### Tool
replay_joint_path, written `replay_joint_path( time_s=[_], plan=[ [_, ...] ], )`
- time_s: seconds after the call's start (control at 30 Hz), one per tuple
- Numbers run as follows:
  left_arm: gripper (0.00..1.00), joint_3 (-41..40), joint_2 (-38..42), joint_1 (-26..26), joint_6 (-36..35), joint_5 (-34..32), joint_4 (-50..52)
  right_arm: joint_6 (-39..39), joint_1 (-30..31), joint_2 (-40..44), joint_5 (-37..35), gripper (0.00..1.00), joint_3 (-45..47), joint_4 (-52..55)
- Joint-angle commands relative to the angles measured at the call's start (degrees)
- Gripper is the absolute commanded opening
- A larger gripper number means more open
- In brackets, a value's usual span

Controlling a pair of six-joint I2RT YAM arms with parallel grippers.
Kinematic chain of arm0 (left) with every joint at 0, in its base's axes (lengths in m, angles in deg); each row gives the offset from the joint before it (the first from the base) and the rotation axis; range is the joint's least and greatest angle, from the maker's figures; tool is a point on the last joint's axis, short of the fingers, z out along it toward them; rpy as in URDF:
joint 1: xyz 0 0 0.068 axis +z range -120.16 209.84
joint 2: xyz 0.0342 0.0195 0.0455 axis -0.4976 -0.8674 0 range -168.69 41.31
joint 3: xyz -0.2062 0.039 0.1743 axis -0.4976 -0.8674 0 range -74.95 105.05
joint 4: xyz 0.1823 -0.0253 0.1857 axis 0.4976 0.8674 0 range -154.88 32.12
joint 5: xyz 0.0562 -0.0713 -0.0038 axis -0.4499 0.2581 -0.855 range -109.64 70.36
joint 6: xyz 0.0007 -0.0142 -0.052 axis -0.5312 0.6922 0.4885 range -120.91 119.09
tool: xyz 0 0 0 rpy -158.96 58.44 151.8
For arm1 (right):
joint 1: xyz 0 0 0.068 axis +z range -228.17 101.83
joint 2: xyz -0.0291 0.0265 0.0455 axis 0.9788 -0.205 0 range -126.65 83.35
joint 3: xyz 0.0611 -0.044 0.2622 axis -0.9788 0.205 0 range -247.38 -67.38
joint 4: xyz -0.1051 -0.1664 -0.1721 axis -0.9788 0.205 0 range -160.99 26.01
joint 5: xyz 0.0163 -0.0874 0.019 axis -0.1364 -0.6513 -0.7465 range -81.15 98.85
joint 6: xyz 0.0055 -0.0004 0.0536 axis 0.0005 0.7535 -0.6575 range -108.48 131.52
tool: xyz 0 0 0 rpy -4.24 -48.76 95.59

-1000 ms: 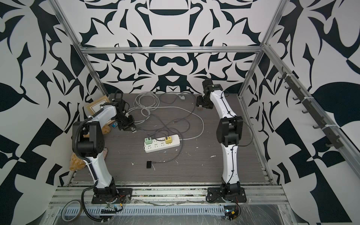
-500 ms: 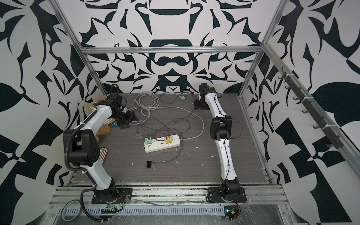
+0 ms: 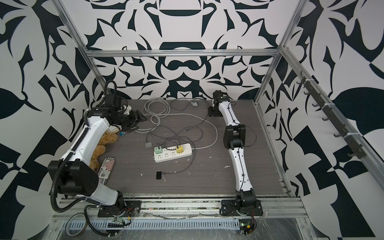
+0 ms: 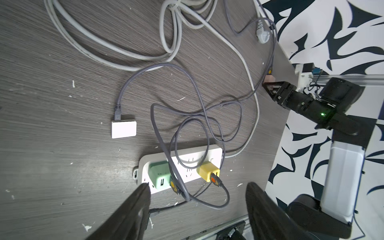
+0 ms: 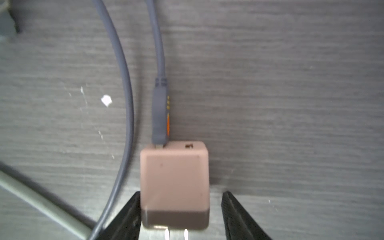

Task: Charge mp3
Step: Pick up the plug from the center of the board.

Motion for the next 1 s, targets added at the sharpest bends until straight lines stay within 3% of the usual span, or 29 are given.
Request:
replay_joint_path(
  time_s=[0.0,0.2,0.33,0.4,0.5,0.63,0.73,0.97],
  plan=[
    [0.75,1.78,1.39,-0.10,1.08,1.86,1.83,-0.07,-0.38,0.49,0.84,0.60,-2.17,-3.17],
    [0.73,1.77,2.43,-0.10,0.88,2.45,2.19,-1.46,-0.48,-1.47,0.99,0.43,-4.48,-4.97],
    [0.72,2.20,2.87,-2.18,0.92,3.58,1.25,-2.37,-0.41,2.39,-0.04,0.18,-2.71,-7.07],
    [0.72,2.27,2.86,-4.47,1.94,4.58,-0.74,-3.27,-0.43,6.71,-0.79,0.11,0.73,-7.15],
    [0.74,1.02,3.23,-9.00,7.54,6.83,-9.95,-4.05,-0.01,18.29,-2.63,0.03,13.29,-8.26],
    [0.80,-2.30,1.66,-16.96,20.04,7.95,-31.85,-8.40,1.68,44.53,-3.59,0.00,44.00,-23.03],
    [0.81,-2.45,-2.52,-21.44,28.55,7.82,-45.33,-12.16,3.17,62.20,-3.12,0.00,61.28,-29.65],
    [0.81,5.63,-11.66,-29.84,32.99,10.74,-54.68,-16.96,7.37,85.32,-2.80,0.00,78.38,-33.09]
  ],
)
